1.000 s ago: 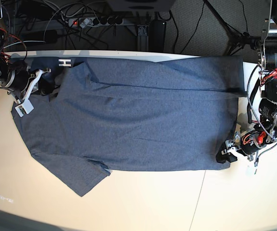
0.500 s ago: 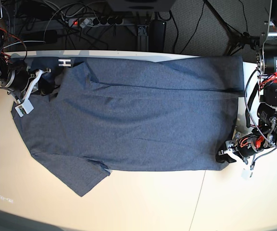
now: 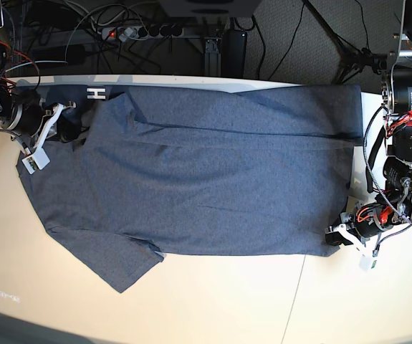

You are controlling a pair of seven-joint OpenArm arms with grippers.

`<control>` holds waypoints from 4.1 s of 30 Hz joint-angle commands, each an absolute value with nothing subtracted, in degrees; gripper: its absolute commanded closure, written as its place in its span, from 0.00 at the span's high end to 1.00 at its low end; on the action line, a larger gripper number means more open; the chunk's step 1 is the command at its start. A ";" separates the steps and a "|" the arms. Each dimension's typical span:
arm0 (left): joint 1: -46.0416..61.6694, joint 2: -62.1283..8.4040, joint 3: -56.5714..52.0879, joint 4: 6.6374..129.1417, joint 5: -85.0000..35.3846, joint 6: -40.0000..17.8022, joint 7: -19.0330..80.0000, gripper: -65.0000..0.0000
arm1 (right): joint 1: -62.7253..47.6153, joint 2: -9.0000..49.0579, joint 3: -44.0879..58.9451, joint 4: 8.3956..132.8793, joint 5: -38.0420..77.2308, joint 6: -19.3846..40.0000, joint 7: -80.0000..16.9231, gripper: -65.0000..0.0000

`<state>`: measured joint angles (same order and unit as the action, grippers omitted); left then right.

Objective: Fold the T-shirt properly
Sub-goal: 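Release the left gripper and move it to the hem corner, then move the right gripper to the sleeve corner and pinch it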

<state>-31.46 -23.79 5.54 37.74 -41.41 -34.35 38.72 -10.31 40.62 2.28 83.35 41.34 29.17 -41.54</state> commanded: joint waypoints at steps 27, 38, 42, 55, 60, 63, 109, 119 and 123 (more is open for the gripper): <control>-33.47 -24.64 5.32 38.41 -40.88 -35.44 40.36 0.00 | 30.22 41.71 8.08 57.74 34.92 28.29 -34.68 0.00; -33.47 -24.64 5.32 38.41 -40.95 -35.42 41.93 0.00 | 49.28 35.38 8.08 21.45 26.98 28.42 -25.82 0.53; -33.47 -24.64 5.32 38.41 -40.99 -35.42 43.33 0.00 | 49.63 31.33 8.08 15.00 24.27 28.29 -25.02 0.53; -33.50 -28.49 5.34 38.41 -43.35 -35.42 44.01 0.00 | 45.87 31.55 8.08 12.40 20.75 28.91 -23.81 0.53; -33.43 -28.58 5.34 38.41 -43.53 -35.46 45.15 0.00 | 46.17 29.91 7.49 12.43 20.75 29.43 -23.77 0.53; -33.47 -28.27 5.34 38.41 -43.53 -35.44 45.23 0.00 | 46.17 28.12 6.83 12.53 20.69 29.45 -23.77 0.53; -33.47 -27.49 6.22 38.41 -43.90 -35.44 44.93 0.00 | 46.15 21.12 -14.55 20.88 6.26 32.16 -18.83 0.00; -35.40 -28.14 6.20 38.41 -46.00 -35.64 45.52 0.00 | 46.13 22.70 -14.55 26.44 6.68 32.21 -19.09 0.00; -35.38 -28.82 6.20 38.41 -49.52 -38.57 48.01 0.00 | 46.13 25.15 -14.52 29.52 11.60 32.29 -19.40 0.00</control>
